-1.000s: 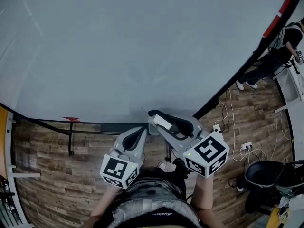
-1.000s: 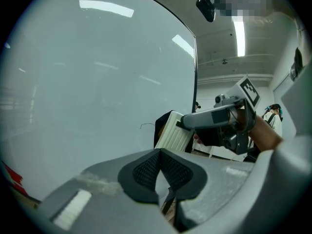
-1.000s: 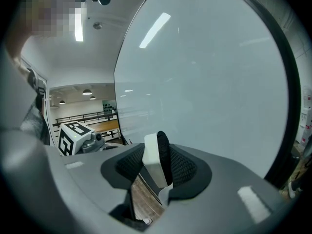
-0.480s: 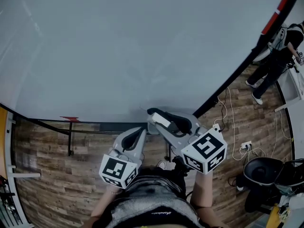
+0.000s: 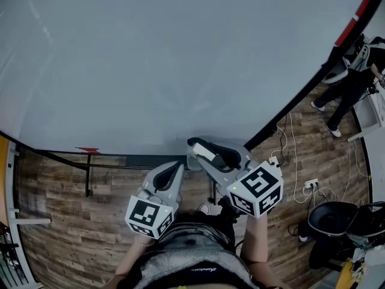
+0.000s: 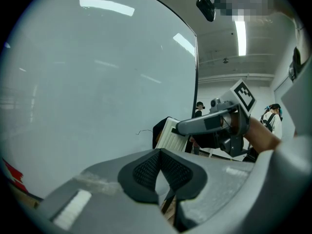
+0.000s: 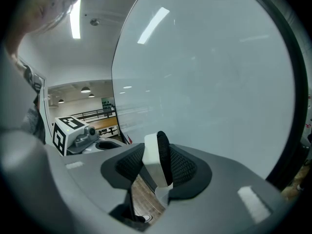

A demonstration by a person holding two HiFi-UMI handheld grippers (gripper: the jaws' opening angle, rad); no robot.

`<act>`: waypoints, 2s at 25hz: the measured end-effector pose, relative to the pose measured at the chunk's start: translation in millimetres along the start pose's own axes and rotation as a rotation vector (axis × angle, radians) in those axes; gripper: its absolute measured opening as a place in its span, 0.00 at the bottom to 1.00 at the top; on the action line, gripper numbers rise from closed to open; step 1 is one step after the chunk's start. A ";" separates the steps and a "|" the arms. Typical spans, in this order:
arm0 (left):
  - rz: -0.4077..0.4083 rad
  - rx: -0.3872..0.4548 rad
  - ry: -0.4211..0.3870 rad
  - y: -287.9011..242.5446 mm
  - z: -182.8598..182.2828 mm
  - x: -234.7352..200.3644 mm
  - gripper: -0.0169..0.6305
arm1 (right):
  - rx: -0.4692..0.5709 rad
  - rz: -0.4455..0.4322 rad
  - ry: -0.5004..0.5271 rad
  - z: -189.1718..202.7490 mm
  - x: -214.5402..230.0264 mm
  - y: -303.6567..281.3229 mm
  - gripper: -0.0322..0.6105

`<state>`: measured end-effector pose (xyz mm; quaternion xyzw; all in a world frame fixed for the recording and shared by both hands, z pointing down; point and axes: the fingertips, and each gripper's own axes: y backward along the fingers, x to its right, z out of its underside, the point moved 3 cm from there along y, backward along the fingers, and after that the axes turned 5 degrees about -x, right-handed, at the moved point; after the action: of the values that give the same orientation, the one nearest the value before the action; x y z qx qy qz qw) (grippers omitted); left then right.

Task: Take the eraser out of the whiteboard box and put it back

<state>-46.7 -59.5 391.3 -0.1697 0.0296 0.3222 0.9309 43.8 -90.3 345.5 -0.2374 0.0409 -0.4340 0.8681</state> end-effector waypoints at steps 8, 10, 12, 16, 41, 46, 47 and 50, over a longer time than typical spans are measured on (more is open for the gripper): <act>0.000 -0.013 0.006 -0.3 4.8 -2.6 0.03 | -0.025 0.006 -0.015 10.4 5.4 -7.1 0.30; 0.000 -0.015 0.007 0.2 5.1 -0.3 0.03 | -0.037 0.009 -0.015 14.5 6.4 -6.3 0.30; 0.000 -0.019 0.008 -0.5 6.3 -0.2 0.03 | -0.052 0.013 -0.013 19.0 8.1 -8.5 0.30; -0.002 -0.034 0.012 -0.1 13.3 -6.9 0.03 | -0.077 0.017 -0.023 28.9 9.8 -20.9 0.30; -0.004 -0.092 0.039 -5.0 36.2 -24.2 0.03 | -0.189 0.006 -0.055 85.7 29.0 -67.4 0.30; 0.005 -0.097 0.034 -6.2 37.1 -25.4 0.03 | -0.216 -0.004 -0.048 97.4 30.1 -76.2 0.30; 0.005 -0.097 0.035 -6.4 36.9 -25.8 0.03 | -0.222 -0.007 -0.048 99.5 30.3 -77.8 0.30; 0.003 -0.099 0.037 -7.2 37.0 -27.7 0.03 | -0.235 -0.013 -0.056 105.7 31.2 -82.0 0.30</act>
<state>-66.3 -68.7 432.7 -0.2214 0.0312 0.3215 0.9201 32.2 -116.5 479.8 -0.3499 0.0656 -0.4249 0.8323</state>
